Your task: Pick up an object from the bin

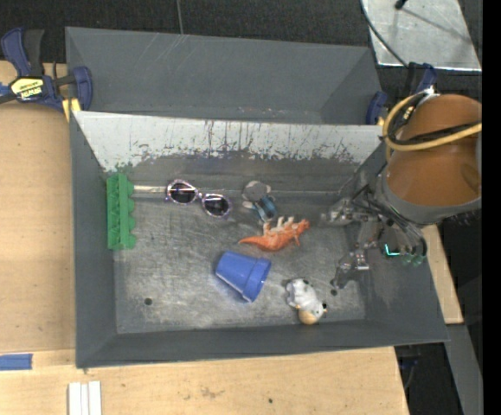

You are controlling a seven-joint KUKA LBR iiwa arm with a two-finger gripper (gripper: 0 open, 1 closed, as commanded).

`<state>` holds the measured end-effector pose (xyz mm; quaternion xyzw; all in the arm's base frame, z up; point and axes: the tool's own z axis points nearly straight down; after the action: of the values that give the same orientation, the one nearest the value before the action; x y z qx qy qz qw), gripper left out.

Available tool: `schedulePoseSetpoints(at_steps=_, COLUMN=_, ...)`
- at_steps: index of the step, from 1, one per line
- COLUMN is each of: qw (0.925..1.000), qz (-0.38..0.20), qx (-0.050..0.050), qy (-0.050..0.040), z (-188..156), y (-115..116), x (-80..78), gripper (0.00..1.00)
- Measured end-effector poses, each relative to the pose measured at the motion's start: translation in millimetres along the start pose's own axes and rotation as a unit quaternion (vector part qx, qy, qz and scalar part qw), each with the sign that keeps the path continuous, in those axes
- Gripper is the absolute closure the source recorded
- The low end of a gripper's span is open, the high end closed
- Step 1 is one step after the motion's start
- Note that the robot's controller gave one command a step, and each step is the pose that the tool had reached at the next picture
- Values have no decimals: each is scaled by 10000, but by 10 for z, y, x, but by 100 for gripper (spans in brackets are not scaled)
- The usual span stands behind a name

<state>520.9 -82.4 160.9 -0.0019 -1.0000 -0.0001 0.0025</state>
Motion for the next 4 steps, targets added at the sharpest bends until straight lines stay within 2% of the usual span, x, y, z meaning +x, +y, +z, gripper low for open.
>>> schedulePoseSetpoints(at_steps=1, qw=10000, qz=-14, qx=6, qy=-42, z=-43, y=2, x=-19, gripper=0)
schedulePoseSetpoints(at_steps=2, qw=9982, qz=-588, qx=21, qy=-70, z=253, y=170, x=-250, gripper=0)
schedulePoseSetpoints(at_steps=3, qw=9857, qz=-1682, qx=9, qy=-37, z=328, y=393, x=139, gripper=0)
schedulePoseSetpoints(at_steps=4, qw=9949, qz=-1005, qx=5, qy=-45, z=389, y=438, x=-119, gripper=0)
